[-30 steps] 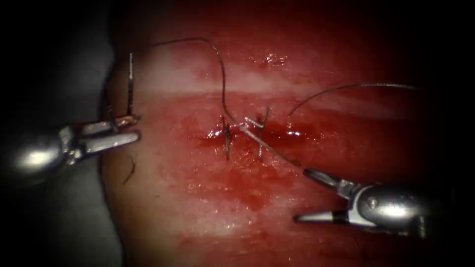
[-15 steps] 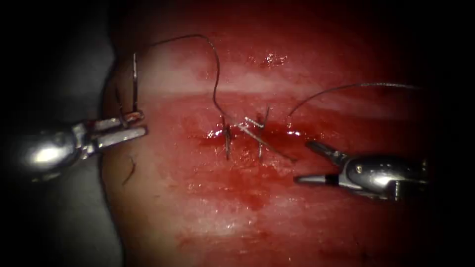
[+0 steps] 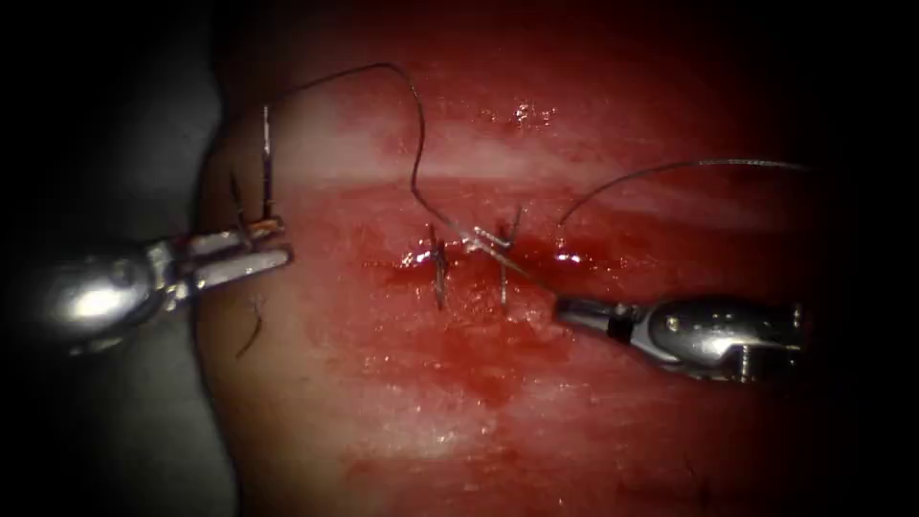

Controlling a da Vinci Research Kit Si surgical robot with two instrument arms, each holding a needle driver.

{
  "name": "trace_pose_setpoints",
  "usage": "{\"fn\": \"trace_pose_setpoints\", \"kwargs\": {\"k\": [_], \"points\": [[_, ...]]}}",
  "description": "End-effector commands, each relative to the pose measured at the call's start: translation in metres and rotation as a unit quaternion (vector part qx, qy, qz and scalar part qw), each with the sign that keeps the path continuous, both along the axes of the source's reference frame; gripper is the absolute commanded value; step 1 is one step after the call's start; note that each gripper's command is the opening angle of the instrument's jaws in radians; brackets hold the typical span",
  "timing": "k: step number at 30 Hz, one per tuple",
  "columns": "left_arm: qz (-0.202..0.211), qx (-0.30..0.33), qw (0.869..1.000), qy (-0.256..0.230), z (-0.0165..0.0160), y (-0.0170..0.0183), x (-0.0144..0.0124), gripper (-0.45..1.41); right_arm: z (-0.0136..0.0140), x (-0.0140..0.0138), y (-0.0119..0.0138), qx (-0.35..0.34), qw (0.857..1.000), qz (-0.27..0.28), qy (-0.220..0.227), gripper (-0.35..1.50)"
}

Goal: Wound Closure

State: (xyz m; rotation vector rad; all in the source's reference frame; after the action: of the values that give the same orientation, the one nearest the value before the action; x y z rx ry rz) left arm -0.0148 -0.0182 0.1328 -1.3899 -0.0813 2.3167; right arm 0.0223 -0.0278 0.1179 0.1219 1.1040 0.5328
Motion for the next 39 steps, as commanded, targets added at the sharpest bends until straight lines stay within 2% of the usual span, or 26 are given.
{"fn": "trace_pose_setpoints", "kwargs": {"k": [1,8,15,32,39], "points": [[0.001,0.002,1.0,0.0,0.0006,-0.0009,-0.0005,-0.45,-0.0001,0.0005,-0.0014,0.004,1.0,-0.006,0.005,-0.35],[0.002,0.002,1.0,-0.001,0.0009,-0.0008,-0.0004,-0.45,-0.0028,0.0009,-0.0031,0.012,1.0,-0.014,0.016,-0.35],[0.003,-0.001,1.0,-0.001,0.0017,-0.0007,0.0,-0.45,-0.0074,0.0015,-0.0063,0.025,0.999,-0.028,0.034,-0.35],[0.004,-0.004,1.0,0.0,0.0028,-0.0006,0.0005,-0.45,-0.0187,0.0057,-0.0146,0.028,0.994,-0.083,0.063,-0.35],[0.004,-0.004,1.0,0.0,0.0028,-0.0006,0.0005,-0.45,-0.0221,0.007,-0.0169,0.03,0.992,-0.096,0.074,-0.35]]}}
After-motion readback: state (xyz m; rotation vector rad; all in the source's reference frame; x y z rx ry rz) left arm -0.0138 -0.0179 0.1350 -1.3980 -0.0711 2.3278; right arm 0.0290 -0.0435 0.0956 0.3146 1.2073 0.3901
